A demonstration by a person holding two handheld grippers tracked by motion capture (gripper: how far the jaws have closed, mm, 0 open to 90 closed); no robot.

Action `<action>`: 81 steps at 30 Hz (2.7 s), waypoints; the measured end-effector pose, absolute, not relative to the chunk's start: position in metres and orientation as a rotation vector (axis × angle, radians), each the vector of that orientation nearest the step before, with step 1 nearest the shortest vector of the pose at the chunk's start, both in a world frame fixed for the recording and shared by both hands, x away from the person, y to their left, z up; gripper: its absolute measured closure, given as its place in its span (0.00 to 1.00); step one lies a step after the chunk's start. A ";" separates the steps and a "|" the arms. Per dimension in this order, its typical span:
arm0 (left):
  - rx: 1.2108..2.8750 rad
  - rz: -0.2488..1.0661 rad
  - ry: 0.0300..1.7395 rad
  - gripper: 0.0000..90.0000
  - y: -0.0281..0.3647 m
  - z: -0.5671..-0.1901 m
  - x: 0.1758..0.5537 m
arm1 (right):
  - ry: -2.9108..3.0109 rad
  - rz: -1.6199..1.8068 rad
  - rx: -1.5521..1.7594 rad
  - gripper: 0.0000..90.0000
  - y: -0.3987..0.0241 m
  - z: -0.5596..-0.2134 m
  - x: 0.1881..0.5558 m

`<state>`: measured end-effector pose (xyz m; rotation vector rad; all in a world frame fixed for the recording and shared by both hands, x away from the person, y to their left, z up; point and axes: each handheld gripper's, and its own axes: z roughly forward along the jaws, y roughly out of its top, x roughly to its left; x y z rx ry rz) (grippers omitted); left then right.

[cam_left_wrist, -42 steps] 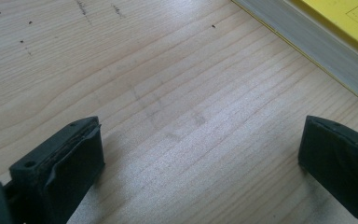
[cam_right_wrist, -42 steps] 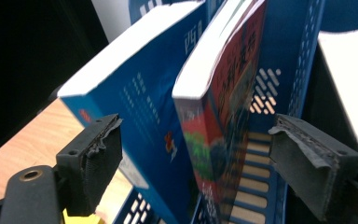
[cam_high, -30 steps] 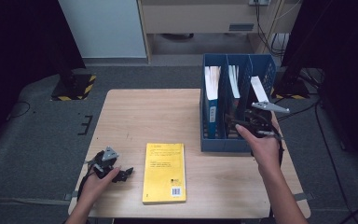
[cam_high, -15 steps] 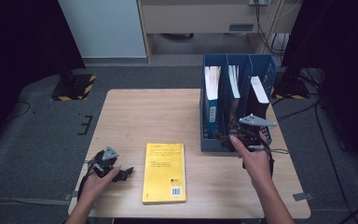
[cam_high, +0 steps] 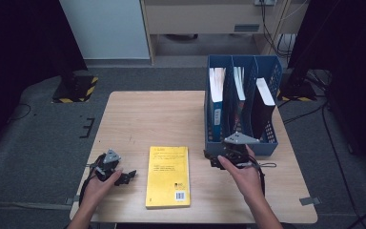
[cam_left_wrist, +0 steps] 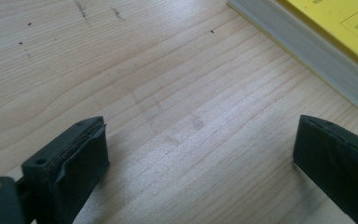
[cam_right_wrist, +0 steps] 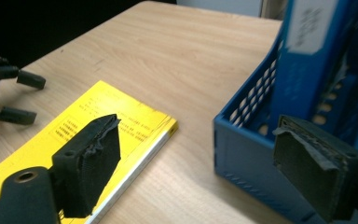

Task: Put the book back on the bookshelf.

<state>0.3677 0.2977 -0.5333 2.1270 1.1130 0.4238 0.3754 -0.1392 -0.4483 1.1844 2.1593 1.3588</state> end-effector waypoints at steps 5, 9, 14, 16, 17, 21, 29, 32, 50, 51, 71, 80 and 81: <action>2.088 0.436 1.111 0.06 0.299 -0.526 0.364 | 2.221 1.368 1.180 0.16 -0.119 -0.460 0.366; 2.049 0.422 1.103 0.08 0.299 -0.519 0.358 | 2.300 1.347 1.105 0.18 -0.099 -0.469 0.359; 2.024 0.380 1.075 0.11 0.288 -0.513 0.348 | 2.409 1.315 1.055 0.26 -0.080 -0.486 0.355; 2.026 0.355 1.044 0.13 0.280 -0.510 0.342 | 2.446 1.304 1.042 0.27 -0.075 -0.492 0.355; 2.009 0.324 1.040 0.13 0.275 -0.509 0.340 | 2.463 1.301 1.047 0.30 -0.073 -0.494 0.354; 2.027 0.266 1.014 0.20 0.251 -0.508 0.330 | 2.504 1.287 1.052 0.32 -0.067 -0.502 0.352; 2.093 0.195 0.999 0.34 0.227 -0.516 0.332 | 2.599 1.226 1.047 0.30 -0.057 -0.516 0.350; 2.118 0.178 0.990 0.40 0.223 -0.520 0.334 | 2.609 1.188 1.058 0.27 -0.053 -0.519 0.350; 2.104 0.146 1.002 0.49 0.225 -0.521 0.357 | 2.577 1.169 1.105 0.18 -0.049 -0.526 0.344; 2.109 0.149 0.999 0.47 0.224 -0.521 0.358 | 2.576 1.170 1.108 0.18 -0.048 -0.526 0.344; 2.126 0.086 1.057 0.36 0.216 -0.514 0.365 | 2.574 1.184 1.099 0.17 -0.049 -0.528 0.343; 2.104 0.026 0.993 0.41 0.217 -0.502 0.357 | 2.573 1.198 1.097 0.17 -0.050 -0.528 0.343; 2.111 0.011 0.980 0.42 0.216 -0.502 0.355 | 2.572 1.199 1.102 0.17 -0.050 -0.528 0.343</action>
